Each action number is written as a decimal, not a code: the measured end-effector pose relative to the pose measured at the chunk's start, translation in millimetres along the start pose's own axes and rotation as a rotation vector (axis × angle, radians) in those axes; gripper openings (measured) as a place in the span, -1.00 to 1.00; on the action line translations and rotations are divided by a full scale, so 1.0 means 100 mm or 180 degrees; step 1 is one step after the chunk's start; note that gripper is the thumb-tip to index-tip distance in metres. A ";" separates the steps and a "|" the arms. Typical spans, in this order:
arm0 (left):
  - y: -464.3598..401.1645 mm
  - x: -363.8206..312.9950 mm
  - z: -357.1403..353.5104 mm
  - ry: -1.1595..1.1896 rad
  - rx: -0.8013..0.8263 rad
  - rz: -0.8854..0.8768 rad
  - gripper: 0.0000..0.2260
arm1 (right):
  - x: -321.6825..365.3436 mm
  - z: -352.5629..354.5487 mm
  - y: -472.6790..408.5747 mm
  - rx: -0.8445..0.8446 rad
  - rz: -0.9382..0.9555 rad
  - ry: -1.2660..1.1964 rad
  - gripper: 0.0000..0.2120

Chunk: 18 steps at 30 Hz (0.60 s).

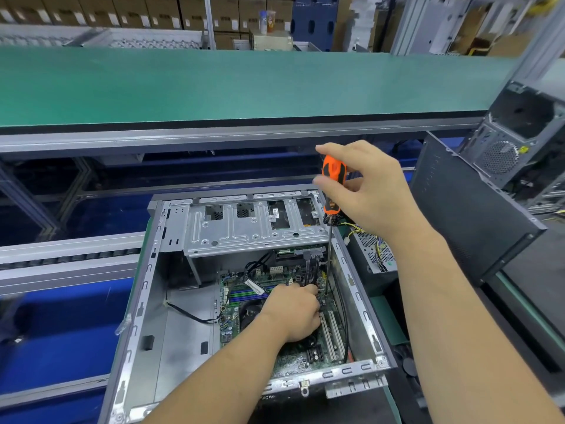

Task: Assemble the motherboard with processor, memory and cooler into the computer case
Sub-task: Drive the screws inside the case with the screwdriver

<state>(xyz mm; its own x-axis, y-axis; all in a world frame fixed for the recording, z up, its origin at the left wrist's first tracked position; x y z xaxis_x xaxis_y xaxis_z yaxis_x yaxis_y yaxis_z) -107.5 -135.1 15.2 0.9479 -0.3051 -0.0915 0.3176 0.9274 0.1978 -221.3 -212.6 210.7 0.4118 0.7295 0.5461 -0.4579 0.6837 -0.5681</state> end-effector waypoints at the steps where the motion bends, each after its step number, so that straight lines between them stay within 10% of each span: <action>1: 0.00 0.00 0.00 0.0005 -0.0002 -0.0001 -0.66 | 0.00 0.00 0.01 0.0045 0.0023 -0.0064 -0.58; 18: 0.00 0.00 0.02 0.0006 0.0039 0.0007 -0.66 | 0.02 -0.03 0.00 0.0169 -0.0027 -0.0329 -0.57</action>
<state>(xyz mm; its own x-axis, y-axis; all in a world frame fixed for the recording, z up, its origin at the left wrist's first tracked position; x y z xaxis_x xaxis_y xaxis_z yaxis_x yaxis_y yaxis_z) -107.0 -135.2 16.8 0.9485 -0.3028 -0.0928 0.3159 0.9252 0.2101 -218.5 -211.7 210.2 0.3337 0.7164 0.6128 -0.4970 0.6860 -0.5313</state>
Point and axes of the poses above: each hand's wrist, its own y-axis away from the middle knuckle, its own z-axis out of the back of the hand, x = y × z, the point moved 1 cm from there along -y, towards the middle knuckle, and after that the axes turned 1 degree about -x, right-handed, at the moved point
